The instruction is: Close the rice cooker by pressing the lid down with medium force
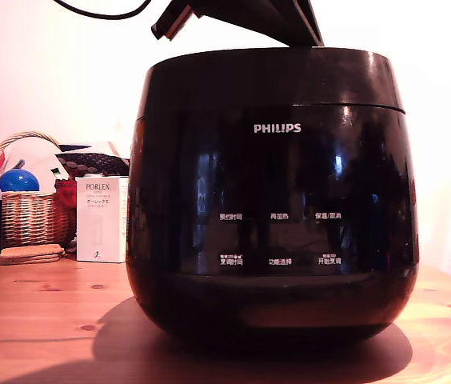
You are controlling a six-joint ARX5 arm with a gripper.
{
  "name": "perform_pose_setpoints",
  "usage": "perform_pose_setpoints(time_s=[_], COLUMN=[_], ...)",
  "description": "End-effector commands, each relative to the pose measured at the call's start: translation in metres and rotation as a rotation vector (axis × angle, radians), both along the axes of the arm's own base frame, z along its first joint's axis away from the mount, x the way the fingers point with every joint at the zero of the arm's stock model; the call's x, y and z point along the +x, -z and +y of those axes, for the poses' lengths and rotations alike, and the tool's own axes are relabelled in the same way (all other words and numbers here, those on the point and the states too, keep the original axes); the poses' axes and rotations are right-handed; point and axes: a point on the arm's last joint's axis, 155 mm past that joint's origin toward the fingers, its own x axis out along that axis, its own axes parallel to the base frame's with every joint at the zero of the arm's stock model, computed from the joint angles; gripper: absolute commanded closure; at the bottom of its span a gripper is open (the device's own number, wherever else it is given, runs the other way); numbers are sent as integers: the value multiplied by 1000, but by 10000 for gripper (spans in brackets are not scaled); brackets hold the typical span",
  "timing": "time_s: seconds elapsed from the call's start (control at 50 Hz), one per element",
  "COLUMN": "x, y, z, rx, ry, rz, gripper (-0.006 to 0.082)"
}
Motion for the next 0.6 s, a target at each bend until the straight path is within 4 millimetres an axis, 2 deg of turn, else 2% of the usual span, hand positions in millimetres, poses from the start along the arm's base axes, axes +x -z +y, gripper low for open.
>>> perform_pose_setpoints(time_s=[0.0,0.14,0.3,0.46,0.58], x=[-9,6,23,54,72], y=[95,76,41,-16,-61], z=[29,19,10,16,32], rx=[239,168,63,-46,-132], ry=[-25,-51,-88,-142,-180], rz=[117,43,-59,-259,-369], gripper=[788,788,788,788,788])
